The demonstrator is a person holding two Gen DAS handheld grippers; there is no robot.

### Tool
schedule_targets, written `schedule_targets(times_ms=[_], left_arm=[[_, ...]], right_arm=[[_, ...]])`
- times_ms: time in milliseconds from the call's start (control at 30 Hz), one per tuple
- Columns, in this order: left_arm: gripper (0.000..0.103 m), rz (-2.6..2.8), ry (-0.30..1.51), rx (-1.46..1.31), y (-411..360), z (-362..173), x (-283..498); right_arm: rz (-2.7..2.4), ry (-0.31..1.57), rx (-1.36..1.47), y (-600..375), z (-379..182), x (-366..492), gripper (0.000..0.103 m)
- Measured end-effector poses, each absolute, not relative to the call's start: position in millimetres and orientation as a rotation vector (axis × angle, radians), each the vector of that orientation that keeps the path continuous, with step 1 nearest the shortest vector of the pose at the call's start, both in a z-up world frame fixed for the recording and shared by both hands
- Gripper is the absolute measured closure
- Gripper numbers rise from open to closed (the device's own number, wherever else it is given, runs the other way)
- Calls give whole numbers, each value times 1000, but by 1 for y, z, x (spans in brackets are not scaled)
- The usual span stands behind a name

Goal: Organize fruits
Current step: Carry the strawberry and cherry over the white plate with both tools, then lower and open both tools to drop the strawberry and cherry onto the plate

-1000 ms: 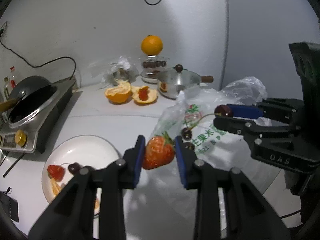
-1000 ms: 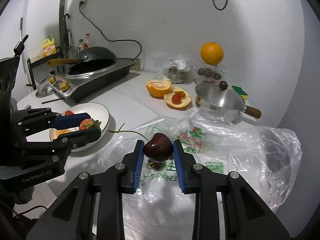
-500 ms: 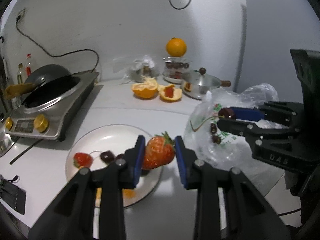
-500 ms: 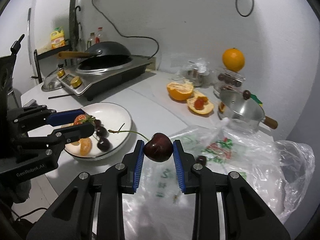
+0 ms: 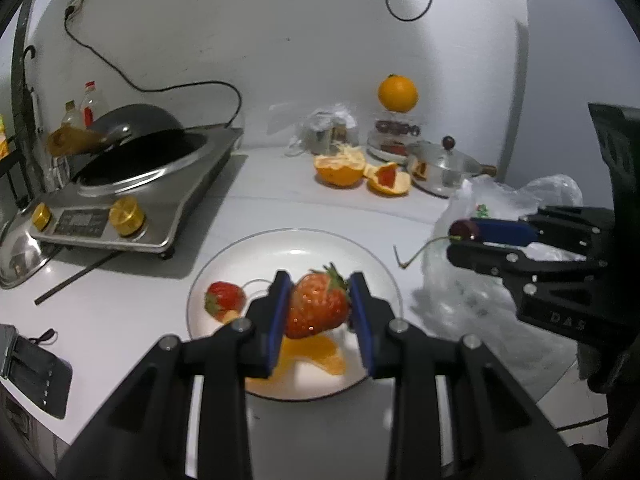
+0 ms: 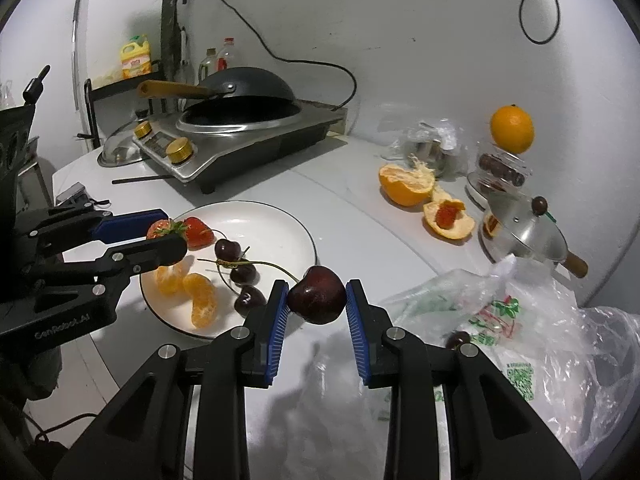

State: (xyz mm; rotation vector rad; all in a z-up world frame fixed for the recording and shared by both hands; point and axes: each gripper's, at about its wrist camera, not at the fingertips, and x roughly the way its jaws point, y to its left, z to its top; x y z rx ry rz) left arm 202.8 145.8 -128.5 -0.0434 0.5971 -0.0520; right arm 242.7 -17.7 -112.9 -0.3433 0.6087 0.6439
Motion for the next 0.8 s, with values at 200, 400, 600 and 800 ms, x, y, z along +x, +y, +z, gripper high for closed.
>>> schedule_targets(times_ms=[200,400,600,800], left_arm=[[72,-41,607,-55,161,-134,209],[72,-39,608,-59,171,-138,220],[72,-42,608,-69,181,-143,233],[72,-41,616,-75,189,-150,250]], right_arm=[[655,623,-353,-3,-118,249,72],[667,634,-360,13,-123,258,72],[678,645,-361,27,-127,268,72],[688,666,-367,38,-137,280,72]])
